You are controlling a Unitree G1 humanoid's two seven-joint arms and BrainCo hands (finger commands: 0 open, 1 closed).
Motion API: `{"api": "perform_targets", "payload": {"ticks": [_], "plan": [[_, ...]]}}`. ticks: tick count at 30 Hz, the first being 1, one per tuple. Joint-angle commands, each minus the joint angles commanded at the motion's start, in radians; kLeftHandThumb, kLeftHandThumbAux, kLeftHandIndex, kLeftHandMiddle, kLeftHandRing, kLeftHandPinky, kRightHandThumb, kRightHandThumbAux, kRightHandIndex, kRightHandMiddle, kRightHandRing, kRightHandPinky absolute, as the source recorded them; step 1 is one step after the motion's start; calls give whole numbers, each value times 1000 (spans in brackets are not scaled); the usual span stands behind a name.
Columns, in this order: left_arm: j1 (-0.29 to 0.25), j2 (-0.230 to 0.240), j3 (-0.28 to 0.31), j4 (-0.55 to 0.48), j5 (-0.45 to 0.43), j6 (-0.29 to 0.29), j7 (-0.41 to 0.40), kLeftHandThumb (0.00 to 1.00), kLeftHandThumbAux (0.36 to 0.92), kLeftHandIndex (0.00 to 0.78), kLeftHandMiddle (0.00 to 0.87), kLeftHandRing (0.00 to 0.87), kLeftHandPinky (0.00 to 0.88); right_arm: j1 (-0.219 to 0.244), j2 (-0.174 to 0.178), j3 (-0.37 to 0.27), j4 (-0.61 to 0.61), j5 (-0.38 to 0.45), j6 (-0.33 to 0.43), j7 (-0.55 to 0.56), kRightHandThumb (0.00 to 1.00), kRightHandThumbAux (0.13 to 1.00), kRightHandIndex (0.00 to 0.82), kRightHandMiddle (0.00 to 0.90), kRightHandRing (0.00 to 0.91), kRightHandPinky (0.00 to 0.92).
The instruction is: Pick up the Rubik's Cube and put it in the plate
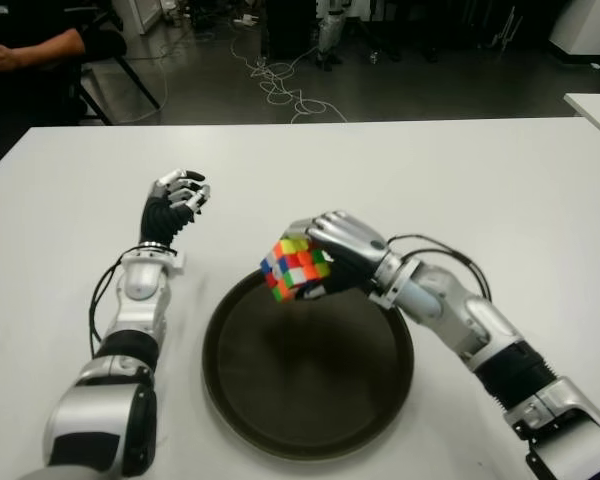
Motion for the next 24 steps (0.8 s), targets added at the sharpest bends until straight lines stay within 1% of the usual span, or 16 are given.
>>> {"api": "perform_targets", "payload": {"ticks": [3,6,7,11,17,19,24], "plan": [[0,-1,0,1,0,-2,0,839,671,402,559,662,696,-5,4,3,25,7,-15,1,811,702,373,514,549,547],[2,-2,0,0,-1,-6,-3,839,671,401,558,662,691,-13,15,4,66,37,-42,23,820,699,374,496,509,513],[2,-3,0,0,-1,-6,-3,838,672,400,556,660,687,-14,16,3,72,43,-47,28,823,698,384,483,481,483],[3,-3,0,-2,-1,-8,-2,837,672,398,554,656,679,-20,27,2,101,58,-58,45,829,694,410,459,425,424],[3,0,-3,-2,6,-16,3,838,671,401,554,653,677,-25,37,2,123,70,-56,75,835,690,453,434,359,351],[3,-1,-3,-2,7,-18,4,838,671,401,553,652,678,-31,40,4,133,67,-51,81,836,690,457,431,351,340],[5,-1,-3,-2,7,-17,2,839,671,402,552,653,688,-51,41,11,158,37,-28,80,835,690,464,426,333,310]]}}
